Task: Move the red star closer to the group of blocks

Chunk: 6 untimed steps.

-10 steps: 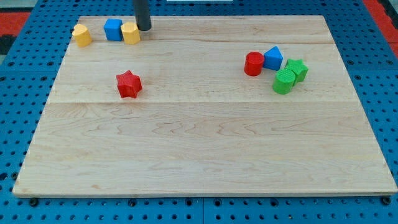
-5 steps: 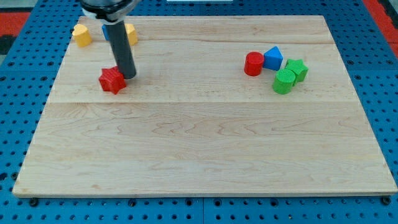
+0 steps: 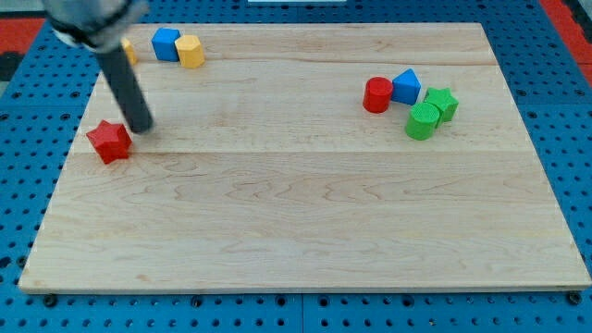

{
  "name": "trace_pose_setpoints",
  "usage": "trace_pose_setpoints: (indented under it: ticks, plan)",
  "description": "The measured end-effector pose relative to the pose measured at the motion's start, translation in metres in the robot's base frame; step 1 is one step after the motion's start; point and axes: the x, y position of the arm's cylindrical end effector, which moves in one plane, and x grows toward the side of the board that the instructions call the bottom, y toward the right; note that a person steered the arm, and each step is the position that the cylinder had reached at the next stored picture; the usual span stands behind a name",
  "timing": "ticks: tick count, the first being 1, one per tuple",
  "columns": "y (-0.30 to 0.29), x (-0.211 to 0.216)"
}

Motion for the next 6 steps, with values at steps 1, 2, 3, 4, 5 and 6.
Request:
trace_pose_setpoints:
  ticks: [1, 2, 3, 4, 5, 6]
  plan:
    - [0.019, 0.057]
    - [-0.07, 0.04]
    - [-0.073, -0.027]
    - [-0.05, -0.085]
    - [-0.027, -0.091]
    - [-0.051, -0.054]
